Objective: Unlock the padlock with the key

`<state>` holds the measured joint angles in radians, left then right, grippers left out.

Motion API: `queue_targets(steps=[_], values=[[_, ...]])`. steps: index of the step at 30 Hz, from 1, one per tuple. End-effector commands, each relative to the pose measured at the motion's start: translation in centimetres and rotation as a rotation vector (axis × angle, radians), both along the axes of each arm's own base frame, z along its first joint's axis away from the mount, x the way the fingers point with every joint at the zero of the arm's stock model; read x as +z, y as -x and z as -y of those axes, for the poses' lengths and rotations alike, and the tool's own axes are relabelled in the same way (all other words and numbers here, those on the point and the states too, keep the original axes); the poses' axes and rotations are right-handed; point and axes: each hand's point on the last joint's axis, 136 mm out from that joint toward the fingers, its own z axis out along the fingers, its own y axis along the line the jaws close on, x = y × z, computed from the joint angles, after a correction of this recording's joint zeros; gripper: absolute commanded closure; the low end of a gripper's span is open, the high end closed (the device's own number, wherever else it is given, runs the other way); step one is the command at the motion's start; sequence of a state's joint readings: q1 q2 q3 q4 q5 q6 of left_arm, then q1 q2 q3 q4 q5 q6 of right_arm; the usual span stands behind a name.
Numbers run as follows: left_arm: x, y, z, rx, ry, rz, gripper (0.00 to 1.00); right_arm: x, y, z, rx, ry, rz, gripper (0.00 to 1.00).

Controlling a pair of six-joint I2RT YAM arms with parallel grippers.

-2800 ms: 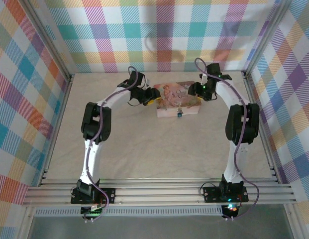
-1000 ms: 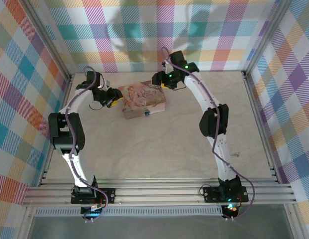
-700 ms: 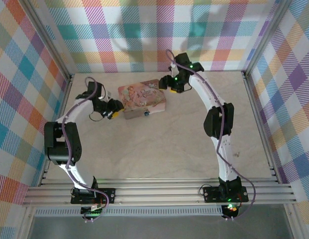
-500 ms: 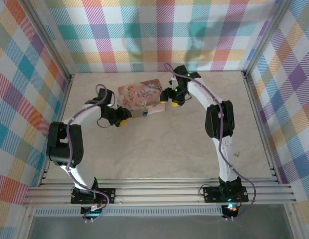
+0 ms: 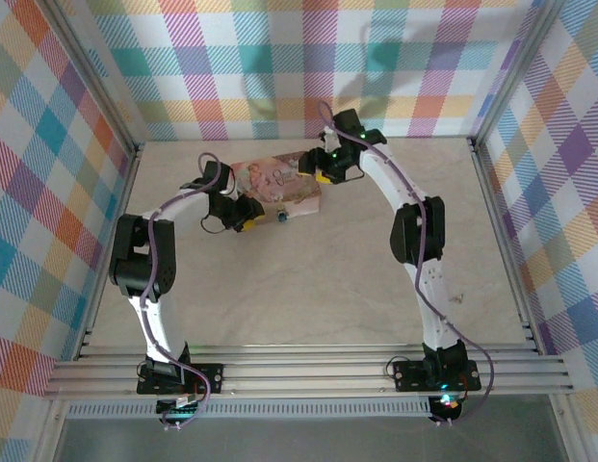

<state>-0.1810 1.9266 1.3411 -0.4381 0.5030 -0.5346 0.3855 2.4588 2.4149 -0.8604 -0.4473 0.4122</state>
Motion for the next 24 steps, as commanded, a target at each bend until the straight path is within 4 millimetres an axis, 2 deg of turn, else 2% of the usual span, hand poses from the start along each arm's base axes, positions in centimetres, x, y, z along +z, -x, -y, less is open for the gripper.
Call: queue_targets(steps=[1, 7, 9, 13, 18, 20, 24], values=[[0.3, -1.8, 0.3, 0.006, 0.000, 0.035, 0.60, -0.6, 0.1, -0.4, 0.004, -0.005, -0.041, 0.32], [0.6, -2.2, 0.2, 0.011, -0.011, 0.053, 0.60, 1.4, 0.4, 1.5, -0.025, 0.065, 0.016, 0.32], [1.1, -1.9, 0.1, 0.010, -0.030, 0.061, 0.59, 2.1, 1.0, 2.8, -0.052, 0.116, 0.035, 0.32], [2.6, -0.8, 0.0, -0.020, -0.106, 0.082, 0.57, 2.6, 2.6, 6.8, -0.155, 0.258, 0.089, 0.32], [4.5, 0.9, 0.7, -0.069, -0.181, 0.116, 0.55, 3.1, 6.3, 12.3, -0.303, 0.329, 0.125, 0.31], [5.1, 1.6, 1.2, -0.090, -0.208, 0.129, 0.54, 2.2, 8.5, 15.4, -0.394, 0.378, 0.073, 0.31], [6.0, 2.4, 2.6, -0.125, -0.222, 0.149, 0.53, -0.4, 13.7, 20.2, -0.523, 0.442, -0.040, 0.31]])
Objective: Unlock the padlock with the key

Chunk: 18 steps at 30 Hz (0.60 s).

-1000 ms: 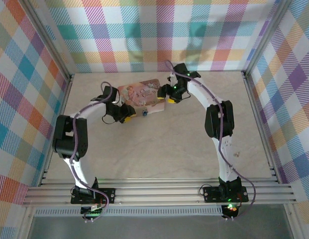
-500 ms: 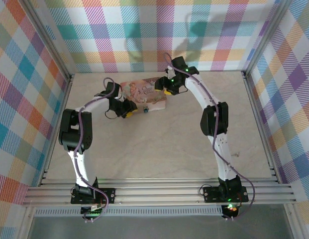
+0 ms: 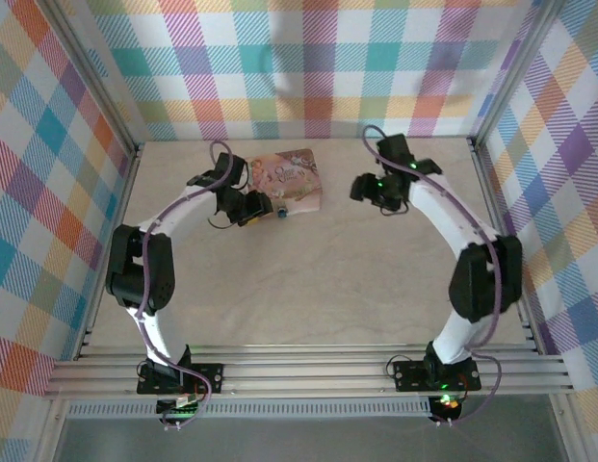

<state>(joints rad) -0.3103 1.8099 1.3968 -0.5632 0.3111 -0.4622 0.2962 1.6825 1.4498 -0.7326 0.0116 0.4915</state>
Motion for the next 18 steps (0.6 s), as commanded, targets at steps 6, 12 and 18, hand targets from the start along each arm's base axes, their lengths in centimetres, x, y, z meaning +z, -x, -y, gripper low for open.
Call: queue_targets(steps=[6, 12, 18], values=[[2.4, 1.7, 3.7, -0.109, -0.062, 0.045, 0.52, -5.4, 11.4, 9.7, -0.365, 0.126, -0.181, 0.29], [1.9, 4.2, 7.7, -0.219, -0.084, 0.027, 0.52, -7.8, 18.8, 14.5, -0.549, 0.176, -0.248, 0.28], [1.5, 7.6, 12.3, -0.332, -0.118, 0.012, 0.52, -9.4, 21.0, 16.9, -0.687, 0.175, -0.253, 0.31]])
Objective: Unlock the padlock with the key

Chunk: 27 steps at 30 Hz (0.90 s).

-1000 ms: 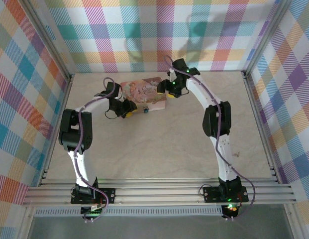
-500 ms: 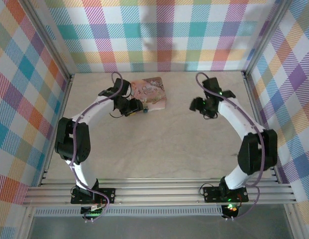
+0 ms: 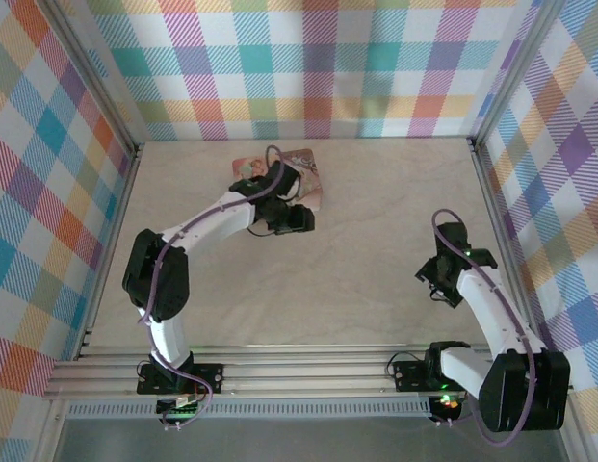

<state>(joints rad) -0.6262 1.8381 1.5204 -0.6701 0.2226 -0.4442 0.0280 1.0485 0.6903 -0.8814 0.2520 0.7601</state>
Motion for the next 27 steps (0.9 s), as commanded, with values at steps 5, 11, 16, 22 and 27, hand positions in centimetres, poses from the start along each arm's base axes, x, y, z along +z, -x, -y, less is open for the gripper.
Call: queue_targets(steps=[5, 11, 16, 22, 27], values=[[-0.5, 3.6, 4.2, -0.102, -0.052, -0.038, 0.52, -1.4, 0.8, 2.9, -0.160, 0.014, -0.006, 0.33], [-0.2, 3.8, 6.7, -0.141, -0.065, -0.049, 0.52, -3.3, 0.6, 4.5, -0.273, -0.054, -0.005, 0.35], [0.2, 3.4, 7.9, -0.153, -0.055, -0.049, 0.52, -4.5, 0.0, 5.2, -0.329, -0.113, 0.015, 0.37], [-0.4, 3.1, 8.4, -0.155, -0.066, -0.067, 0.52, -5.3, -0.9, 6.1, -0.340, -0.121, 0.012, 0.38], [-0.6, 3.1, 8.4, -0.150, -0.075, -0.070, 0.52, -6.1, -2.3, 6.3, -0.335, -0.147, 0.006, 0.39]])
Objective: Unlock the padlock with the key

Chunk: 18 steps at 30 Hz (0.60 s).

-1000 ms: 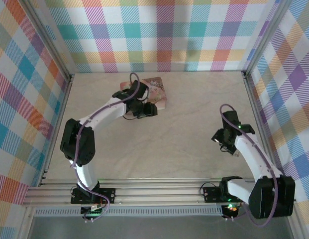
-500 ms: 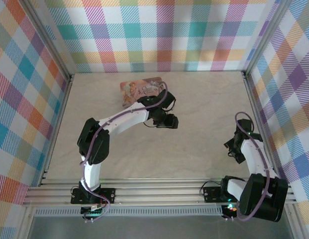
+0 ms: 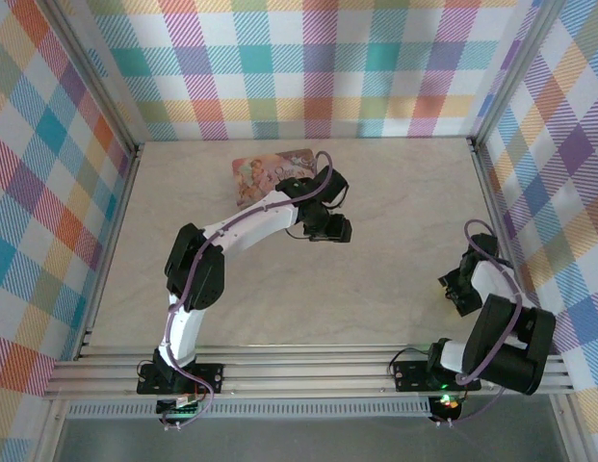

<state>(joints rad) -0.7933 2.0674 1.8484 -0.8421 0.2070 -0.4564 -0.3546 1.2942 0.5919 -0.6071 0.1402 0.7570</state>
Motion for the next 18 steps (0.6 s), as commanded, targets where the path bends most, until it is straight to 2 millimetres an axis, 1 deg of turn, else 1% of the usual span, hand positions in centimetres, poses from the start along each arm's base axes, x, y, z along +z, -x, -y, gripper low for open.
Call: queue_targets(steps=[1, 5, 8, 10, 13, 18], values=[[0.0, 0.8, 0.2, 0.002, -0.021, -0.018, 0.52, 0.2, -2.4, 0.2, 0.021, -0.023, 0.065, 0.39], [0.0, 1.0, 0.4, 0.019, -0.007, -0.041, 0.52, 0.1, -3.0, 0.1, 0.031, -0.048, 0.047, 0.39], [-0.1, 1.0, 1.0, 0.022, 0.000, -0.052, 0.52, -0.1, -3.2, 0.0, 0.045, -0.065, 0.040, 0.42], [0.2, 1.0, 1.3, 0.025, 0.003, -0.051, 0.52, -0.5, -2.9, -0.3, 0.041, -0.076, 0.027, 0.47], [0.2, 1.1, 1.7, 0.026, 0.017, -0.053, 0.52, -0.9, -2.5, -0.7, 0.056, -0.094, 0.019, 0.61], [-0.9, 1.6, 1.8, 0.029, 0.005, -0.067, 0.52, -0.8, -2.4, -0.8, 0.109, -0.093, 0.008, 0.73]])
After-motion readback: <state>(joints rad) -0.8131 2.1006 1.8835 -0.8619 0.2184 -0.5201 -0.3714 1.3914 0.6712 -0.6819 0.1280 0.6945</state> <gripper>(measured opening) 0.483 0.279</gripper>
